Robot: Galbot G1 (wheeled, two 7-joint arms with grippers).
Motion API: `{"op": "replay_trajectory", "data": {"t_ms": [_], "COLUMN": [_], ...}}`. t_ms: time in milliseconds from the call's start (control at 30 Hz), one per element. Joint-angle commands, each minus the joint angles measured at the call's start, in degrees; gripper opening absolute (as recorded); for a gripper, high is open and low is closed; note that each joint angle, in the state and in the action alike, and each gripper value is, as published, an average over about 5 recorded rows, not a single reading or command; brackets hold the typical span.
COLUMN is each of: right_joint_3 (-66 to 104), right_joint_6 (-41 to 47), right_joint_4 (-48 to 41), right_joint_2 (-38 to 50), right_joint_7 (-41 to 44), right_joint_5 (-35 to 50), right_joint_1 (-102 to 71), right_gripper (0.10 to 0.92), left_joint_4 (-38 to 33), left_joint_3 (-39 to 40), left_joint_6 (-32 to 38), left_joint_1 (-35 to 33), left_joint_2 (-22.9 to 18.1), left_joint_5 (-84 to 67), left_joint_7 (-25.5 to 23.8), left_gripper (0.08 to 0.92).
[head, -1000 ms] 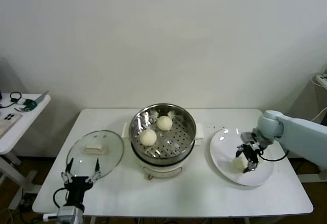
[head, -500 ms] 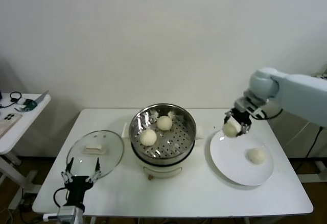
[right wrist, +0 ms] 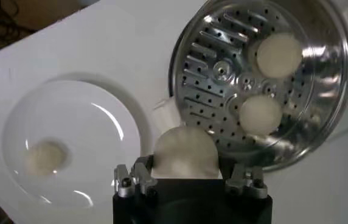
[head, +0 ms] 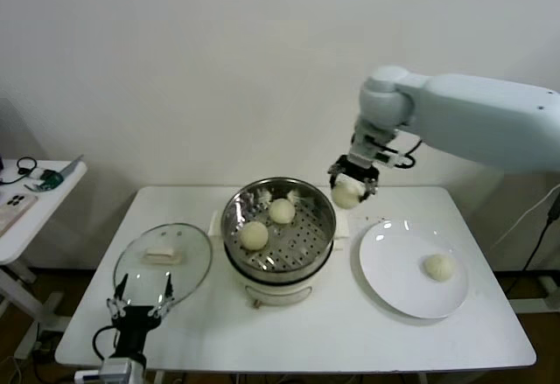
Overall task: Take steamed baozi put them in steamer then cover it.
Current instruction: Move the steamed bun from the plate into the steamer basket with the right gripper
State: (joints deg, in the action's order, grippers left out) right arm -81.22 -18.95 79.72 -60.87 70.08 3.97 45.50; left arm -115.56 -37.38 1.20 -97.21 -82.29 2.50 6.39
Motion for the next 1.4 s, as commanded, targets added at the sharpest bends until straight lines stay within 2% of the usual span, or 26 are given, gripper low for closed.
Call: {"op": "replay_trajectory", "data": {"t_ms": [33,400,1000,1100,1267,1400], "right_joint_3": [4.4,4.2,2.9,3.0,3.5,4.6], "right_joint_6": [-3.8,-5.5,-6.9,-6.8,-6.8,-7.4], "right_joint_4": [-0.2,-2.6,-3.7,-3.6,-3.6,-3.6], "right_joint_2": [-12.6,-16.8,-17.0,-16.7,-16.2,-15.5], "right_joint_7": [1.4,1.8,1.7,1.7,1.4,1.1], "right_joint_5": [-7.3,-10.2,-9.2,-9.0,-8.4,-8.2], "right_joint_1": [-7.1,-14.7,-16.4,-16.4,-16.3,-15.6], "right_gripper": [0.706,0.712,0.716,0.729,0.807,0.822], "left_joint_4": [0.0,0.1,0.9,1.0,1.1,1.0], "left_joint_3": [-0.1,-0.2,-0.2,-0.3,-0.2,-0.1], "left_joint_6": [0.0,0.1,-0.1,-0.1,-0.2,-0.2], "left_joint_1": [-0.1,-0.9,-0.5,-0.4,-0.2,-0.1], "left_joint_2": [0.2,0.7,0.8,0.9,0.8,0.8], "left_joint_5": [0.0,-0.1,-0.2,-0.2,-0.2,-0.1], "left_joint_7": [0.0,0.1,0.2,0.2,0.2,0.2], "left_gripper": [0.823,0.823,0.823,0.823,0.823,0.823]}}
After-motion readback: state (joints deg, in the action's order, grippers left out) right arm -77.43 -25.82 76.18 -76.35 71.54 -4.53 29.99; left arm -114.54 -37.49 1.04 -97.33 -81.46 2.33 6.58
